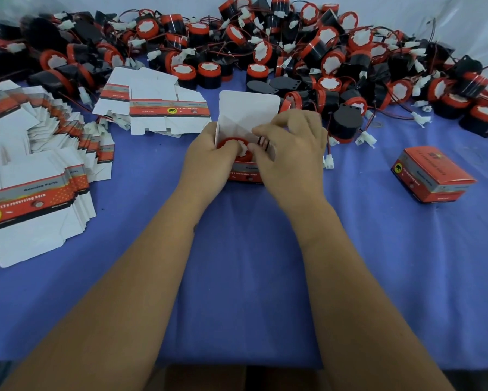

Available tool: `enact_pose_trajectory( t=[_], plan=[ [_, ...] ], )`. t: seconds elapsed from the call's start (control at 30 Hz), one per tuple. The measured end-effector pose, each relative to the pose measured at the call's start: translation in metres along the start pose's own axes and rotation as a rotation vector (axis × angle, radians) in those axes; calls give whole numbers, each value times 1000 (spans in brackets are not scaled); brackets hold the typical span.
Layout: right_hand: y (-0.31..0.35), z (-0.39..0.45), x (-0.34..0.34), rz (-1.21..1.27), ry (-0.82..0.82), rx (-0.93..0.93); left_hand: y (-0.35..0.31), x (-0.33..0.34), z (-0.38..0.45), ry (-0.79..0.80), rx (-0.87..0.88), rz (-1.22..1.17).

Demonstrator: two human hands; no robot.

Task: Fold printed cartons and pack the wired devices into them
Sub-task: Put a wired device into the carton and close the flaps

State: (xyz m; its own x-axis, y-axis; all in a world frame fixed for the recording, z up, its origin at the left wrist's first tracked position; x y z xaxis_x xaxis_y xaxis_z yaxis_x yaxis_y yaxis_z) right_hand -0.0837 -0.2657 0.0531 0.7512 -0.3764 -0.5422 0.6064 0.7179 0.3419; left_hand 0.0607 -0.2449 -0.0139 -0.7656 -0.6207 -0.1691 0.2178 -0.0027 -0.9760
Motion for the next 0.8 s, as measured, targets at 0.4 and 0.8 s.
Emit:
enact_pose_trajectory(
  t=[0.4, 0.8],
  plan=[
    [-13, -3, 11, 409, 113, 197, -3, -3, -2, -28, 31, 29],
    [-17, -11, 28, 552, 239, 357, -3, -1, -4, -29, 6, -45]
  ],
)
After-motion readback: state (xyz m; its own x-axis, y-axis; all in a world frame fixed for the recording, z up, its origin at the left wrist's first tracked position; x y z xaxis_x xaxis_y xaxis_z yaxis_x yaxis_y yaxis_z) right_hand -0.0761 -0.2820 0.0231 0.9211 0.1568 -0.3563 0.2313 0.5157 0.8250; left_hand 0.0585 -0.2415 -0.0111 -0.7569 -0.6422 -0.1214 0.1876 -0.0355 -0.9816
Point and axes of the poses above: each hand's wrist, its own z-axis towards the middle knuckle, its own x-axis out of the palm, y = z × x, the point moved 9 cm from there along z, towards the middle knuckle, and after that the axes turned 6 degrees about -y, right-handed, at the moved point
